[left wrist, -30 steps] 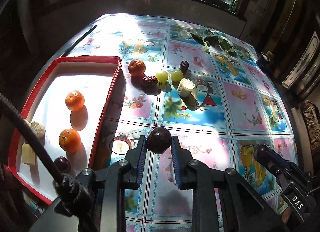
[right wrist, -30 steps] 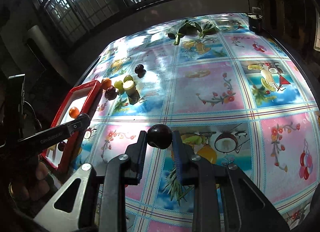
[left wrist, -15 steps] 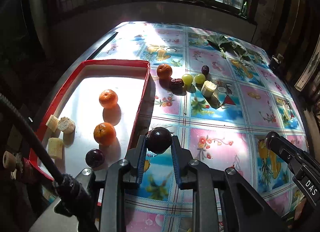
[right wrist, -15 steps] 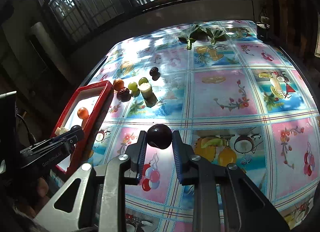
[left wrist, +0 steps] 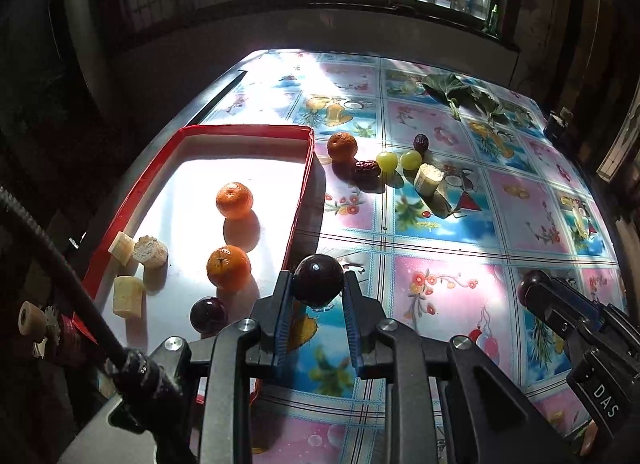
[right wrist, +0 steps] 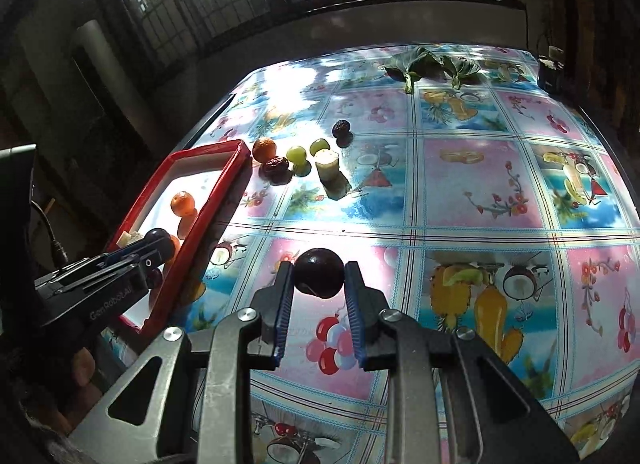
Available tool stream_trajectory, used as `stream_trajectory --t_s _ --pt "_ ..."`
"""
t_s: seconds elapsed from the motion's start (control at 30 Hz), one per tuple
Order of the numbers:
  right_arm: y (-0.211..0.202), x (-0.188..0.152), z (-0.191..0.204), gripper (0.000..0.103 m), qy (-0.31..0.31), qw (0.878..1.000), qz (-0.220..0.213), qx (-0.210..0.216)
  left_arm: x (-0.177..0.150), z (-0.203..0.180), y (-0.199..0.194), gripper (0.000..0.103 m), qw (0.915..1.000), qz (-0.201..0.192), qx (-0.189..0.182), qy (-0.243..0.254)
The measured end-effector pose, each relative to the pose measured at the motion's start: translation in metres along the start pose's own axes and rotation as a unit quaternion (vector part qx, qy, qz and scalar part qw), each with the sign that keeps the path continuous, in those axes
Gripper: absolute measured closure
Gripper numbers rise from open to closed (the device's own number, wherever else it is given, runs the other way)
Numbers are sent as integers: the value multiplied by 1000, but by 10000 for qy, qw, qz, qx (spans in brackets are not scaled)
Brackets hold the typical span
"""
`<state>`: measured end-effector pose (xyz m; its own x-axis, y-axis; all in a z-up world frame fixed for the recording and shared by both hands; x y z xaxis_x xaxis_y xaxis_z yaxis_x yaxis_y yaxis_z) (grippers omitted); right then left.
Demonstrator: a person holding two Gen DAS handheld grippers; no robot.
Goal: Organize fruits
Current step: 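Lift both dark plums and carry them over the red tray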
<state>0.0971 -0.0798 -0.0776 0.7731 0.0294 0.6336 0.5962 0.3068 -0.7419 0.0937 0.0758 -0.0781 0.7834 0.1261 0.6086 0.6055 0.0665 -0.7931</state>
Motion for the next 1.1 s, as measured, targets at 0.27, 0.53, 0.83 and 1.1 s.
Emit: stream_trajectory --t_s 0.27,0.53,0.83,1.1 --pt "0 1 -5 76 29 10000 -18 -74 -1 1 0 79 10000 11 -31 -3" --pt "7 0 2 76 -12 10000 49 19 -2 32 0 79 9996 108 -16 -276" --pt "24 6 34 76 -187 9992 166 325 8 103 -4 80 9958 41 375 -829" --pt "36 7 67 76 -424 9973 253 545 10 144 -1 80 9909 32 620 -1192"
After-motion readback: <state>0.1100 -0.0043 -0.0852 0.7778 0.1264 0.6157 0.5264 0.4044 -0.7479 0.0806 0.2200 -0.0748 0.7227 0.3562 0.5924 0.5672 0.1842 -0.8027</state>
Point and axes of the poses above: each gripper's, at about its wrist camera, not at the fingertips, and y roughly the way its jaws point, z to its left, x to its top, the point moved 8 cm from there along y, roughly the way its jaws point, and after that the axes turned 3 degrees about -x, right-handed, at the moved point
